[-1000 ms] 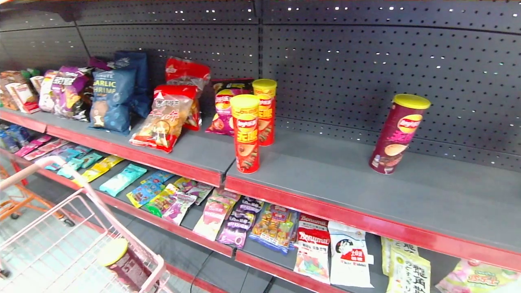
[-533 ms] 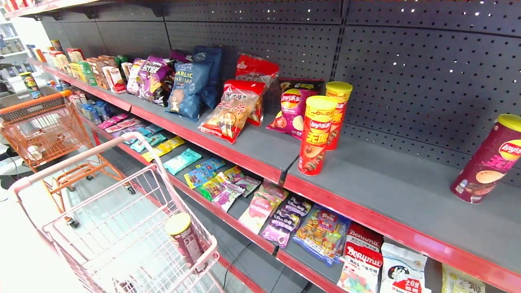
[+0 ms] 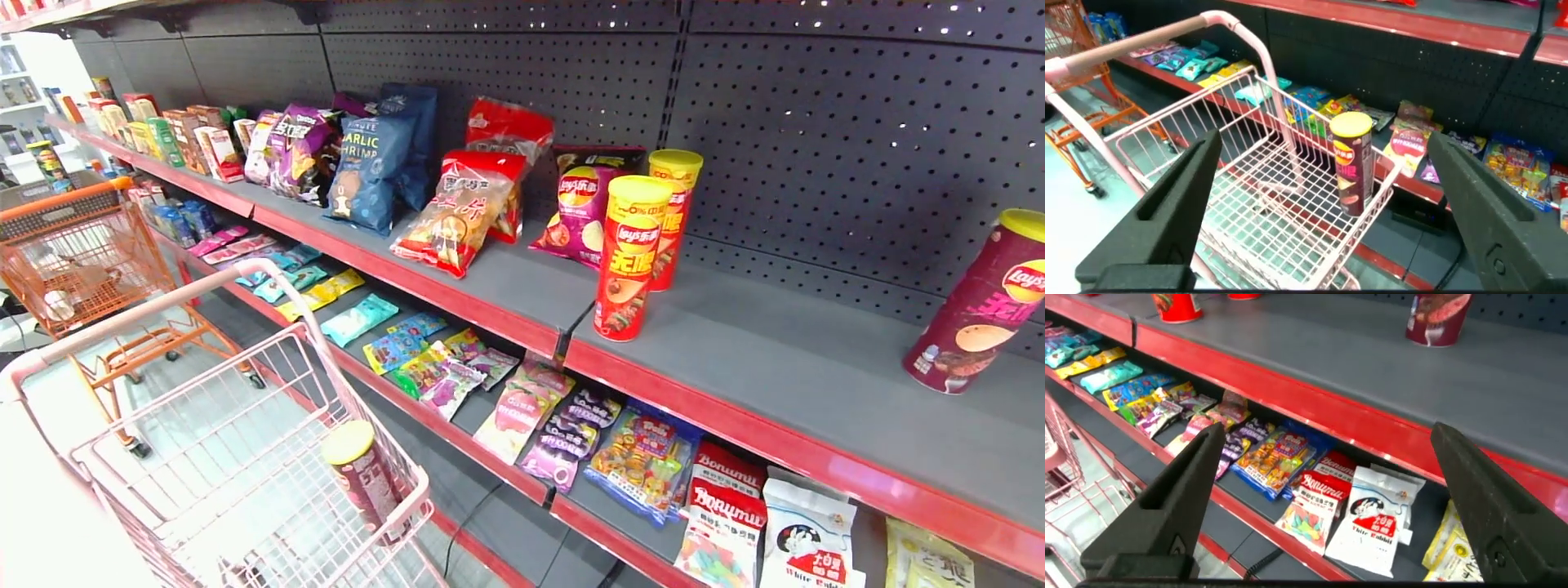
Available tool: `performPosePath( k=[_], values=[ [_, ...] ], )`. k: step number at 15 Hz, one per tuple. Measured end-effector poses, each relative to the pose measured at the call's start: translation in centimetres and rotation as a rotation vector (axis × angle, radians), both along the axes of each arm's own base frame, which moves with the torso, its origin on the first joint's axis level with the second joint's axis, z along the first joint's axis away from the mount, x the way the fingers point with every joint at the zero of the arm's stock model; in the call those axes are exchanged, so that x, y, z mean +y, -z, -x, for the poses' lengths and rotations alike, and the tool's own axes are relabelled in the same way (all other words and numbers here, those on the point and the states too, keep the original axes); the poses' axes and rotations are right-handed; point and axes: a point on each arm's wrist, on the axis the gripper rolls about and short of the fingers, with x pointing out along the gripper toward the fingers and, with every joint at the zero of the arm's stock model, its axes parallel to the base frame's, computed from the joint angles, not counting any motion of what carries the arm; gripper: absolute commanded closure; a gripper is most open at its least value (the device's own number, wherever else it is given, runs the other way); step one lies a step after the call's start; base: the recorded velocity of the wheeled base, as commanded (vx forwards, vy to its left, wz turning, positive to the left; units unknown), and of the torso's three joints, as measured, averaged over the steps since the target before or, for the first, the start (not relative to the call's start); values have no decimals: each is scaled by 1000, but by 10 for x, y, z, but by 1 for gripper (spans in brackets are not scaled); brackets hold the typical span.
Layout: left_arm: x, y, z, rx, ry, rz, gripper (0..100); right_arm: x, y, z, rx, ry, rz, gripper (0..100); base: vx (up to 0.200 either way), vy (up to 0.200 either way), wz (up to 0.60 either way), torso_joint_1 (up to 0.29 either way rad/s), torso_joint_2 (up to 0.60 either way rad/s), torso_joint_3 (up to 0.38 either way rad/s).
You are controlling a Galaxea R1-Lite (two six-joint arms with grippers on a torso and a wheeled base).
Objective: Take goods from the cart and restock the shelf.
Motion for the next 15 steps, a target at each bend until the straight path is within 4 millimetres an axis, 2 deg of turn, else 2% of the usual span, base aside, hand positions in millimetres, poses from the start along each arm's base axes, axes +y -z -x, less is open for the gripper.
performPosePath(
  k=[8, 15],
  values=[
    [0, 0, 0, 0, -1, 2, 0, 0, 0, 0, 0, 0, -1, 0, 0, 0, 0, -151, 377, 222],
    [0, 0, 0, 0, 0, 2, 0, 0, 0, 0, 0, 0, -1, 0, 0, 0, 0, -199, 531, 330]
  ],
)
